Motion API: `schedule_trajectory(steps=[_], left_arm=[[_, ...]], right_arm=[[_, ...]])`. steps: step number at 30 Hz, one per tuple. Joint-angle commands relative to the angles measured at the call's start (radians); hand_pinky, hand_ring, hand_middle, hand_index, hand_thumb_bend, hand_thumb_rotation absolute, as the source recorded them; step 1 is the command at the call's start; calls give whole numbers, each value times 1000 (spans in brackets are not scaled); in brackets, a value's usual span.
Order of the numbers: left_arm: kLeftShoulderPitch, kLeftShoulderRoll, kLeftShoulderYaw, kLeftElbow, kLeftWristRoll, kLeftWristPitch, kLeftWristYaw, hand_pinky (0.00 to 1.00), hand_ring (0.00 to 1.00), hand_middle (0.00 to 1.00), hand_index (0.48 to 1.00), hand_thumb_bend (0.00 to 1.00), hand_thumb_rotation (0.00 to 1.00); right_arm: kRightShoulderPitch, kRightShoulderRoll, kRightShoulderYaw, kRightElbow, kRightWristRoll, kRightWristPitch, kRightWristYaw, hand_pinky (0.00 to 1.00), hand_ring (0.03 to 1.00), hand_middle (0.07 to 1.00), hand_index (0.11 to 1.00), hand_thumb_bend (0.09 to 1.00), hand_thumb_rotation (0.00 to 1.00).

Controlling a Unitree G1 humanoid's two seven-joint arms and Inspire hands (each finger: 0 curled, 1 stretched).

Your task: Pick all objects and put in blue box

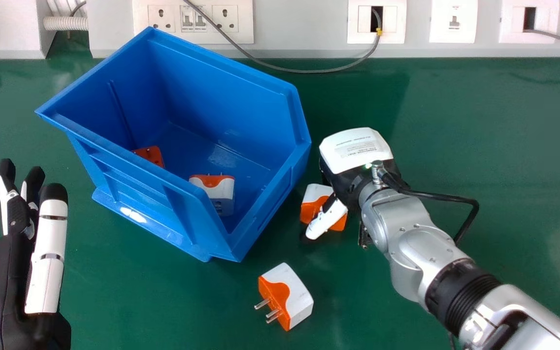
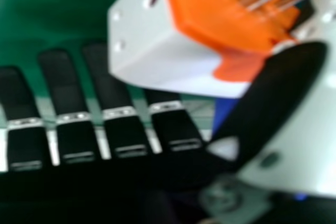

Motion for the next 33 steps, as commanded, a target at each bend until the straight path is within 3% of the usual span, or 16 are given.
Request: schedule_trajectory(steps=[1,2,5,7,11,13,18,24,28,33], left_arm=[[6,-1,9,-17,-12,-31,-7,1000,1000,1000,1000,289,766],[6,-2,9,-16,-13,-32,-6,1000,1000,1000,1000,291,770],[6,1,12,-5,-9,-51,-14,1000,1000,1000,1000,289,776],[7,2,14,0,-6,-60,-17,1000,1000,1000,1000,291,779],[7,1,18,3,-12,-62,-21,1000,1000,1000,1000,293,795],[7,5,20,8,-6,-69,-23,1000,1000,1000,1000,296,797],[3,5,20,1,-2,-53,-17,1000,1000,1000,1000,323,793],[-5,11,22,7,-5,-54,-23,1000,1000,1000,1000,323,775],[-20,14,24,15,-1,-46,-19,1000,1000,1000,1000,320,767],[-40,17,27,34,-3,-46,-20,1000,1000,1000,1000,329,760]], right_arm=[[-4,24,-7,3,38,-50,5,446,546,592,553,552,189],[-2,23,-13,10,42,-58,-13,377,467,533,558,531,96],[17,12,-53,16,89,-122,-77,307,399,489,564,513,25],[24,-3,-66,18,111,-162,-98,311,411,516,543,506,8],[41,-17,-107,9,162,-207,-128,317,464,572,517,486,0],[38,-20,-108,9,168,-211,-126,319,469,569,516,486,0],[44,-14,-139,-9,205,-190,-124,313,463,554,540,485,0],[70,-18,-171,-59,229,-156,-118,300,450,541,567,483,0],[76,-55,-132,-116,172,-100,-92,299,446,530,553,487,0],[166,-120,-172,-283,176,-91,-110,298,447,527,546,489,0]])
